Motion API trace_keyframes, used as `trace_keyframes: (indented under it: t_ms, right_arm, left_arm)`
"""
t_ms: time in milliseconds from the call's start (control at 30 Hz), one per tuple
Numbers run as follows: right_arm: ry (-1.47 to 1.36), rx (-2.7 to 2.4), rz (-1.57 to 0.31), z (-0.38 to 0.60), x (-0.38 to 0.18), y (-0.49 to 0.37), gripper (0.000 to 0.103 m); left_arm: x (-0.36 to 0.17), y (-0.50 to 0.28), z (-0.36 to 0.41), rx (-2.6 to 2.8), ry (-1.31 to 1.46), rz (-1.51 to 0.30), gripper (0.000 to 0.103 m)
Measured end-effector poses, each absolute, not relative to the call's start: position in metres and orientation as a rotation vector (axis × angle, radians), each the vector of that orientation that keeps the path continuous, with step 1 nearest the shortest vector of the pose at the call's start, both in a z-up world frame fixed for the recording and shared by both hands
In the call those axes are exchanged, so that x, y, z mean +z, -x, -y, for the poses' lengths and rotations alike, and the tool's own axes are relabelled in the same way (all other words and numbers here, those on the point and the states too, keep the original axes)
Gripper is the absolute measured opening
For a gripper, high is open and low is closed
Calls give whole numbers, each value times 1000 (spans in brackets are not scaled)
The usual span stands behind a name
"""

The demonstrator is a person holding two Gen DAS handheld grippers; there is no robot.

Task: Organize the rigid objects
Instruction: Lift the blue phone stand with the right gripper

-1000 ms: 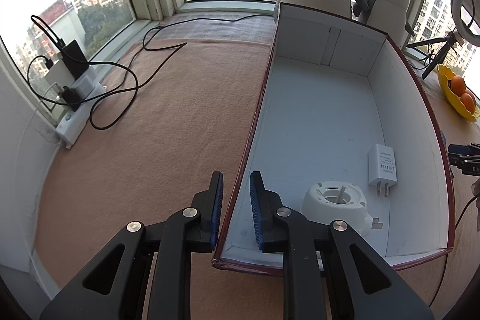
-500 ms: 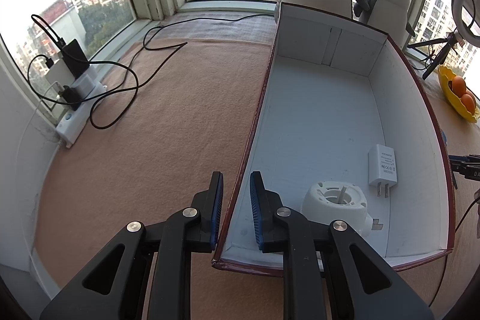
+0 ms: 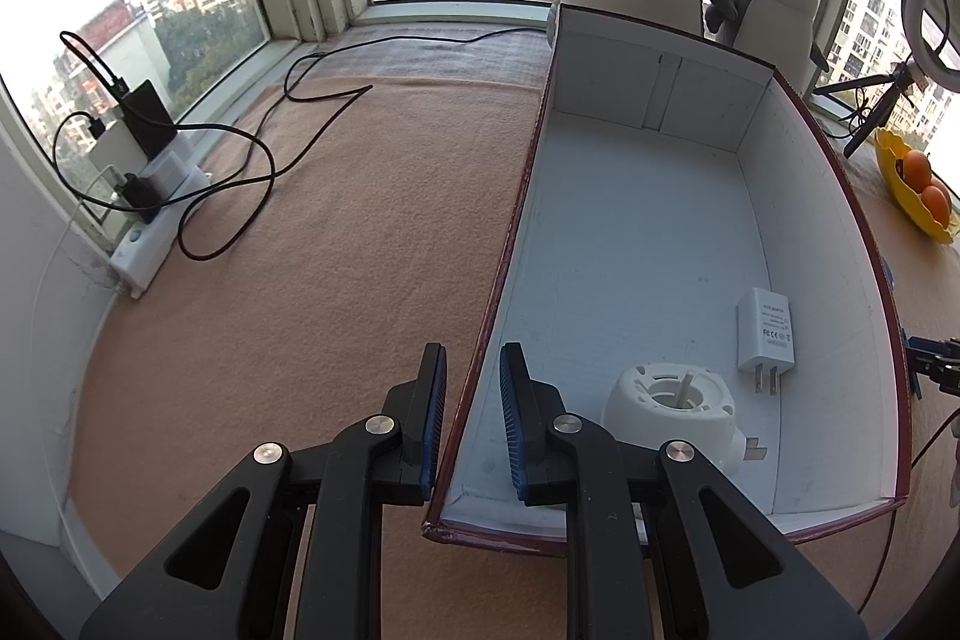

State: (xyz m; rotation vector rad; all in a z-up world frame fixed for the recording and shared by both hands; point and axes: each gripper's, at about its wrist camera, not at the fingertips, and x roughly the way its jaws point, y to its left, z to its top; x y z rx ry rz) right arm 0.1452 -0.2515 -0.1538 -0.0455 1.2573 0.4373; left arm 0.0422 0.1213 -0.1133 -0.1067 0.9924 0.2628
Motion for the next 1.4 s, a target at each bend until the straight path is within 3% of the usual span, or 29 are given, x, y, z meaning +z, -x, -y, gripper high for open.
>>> trace_keyframes:
  t_ms: [700, 1133, 1233, 1400]
  right_arm:
    - [-53, 299, -1256, 334, -141, -137, 39]
    - [197, 215, -1258, 317, -148, -141, 39]
    - [210, 225, -1267, 309, -148, -145, 49]
    - [288, 223, -1283, 297, -155, -145, 50]
  left_arm:
    - [-113, -43, -120, 261, 110, -991, 17]
    - [-113, -44, -119, 261, 105, -994, 17]
    - [-112, -43, -119, 261, 105, -995, 17]
    - [-112, -43, -119, 261, 104, -995, 17]
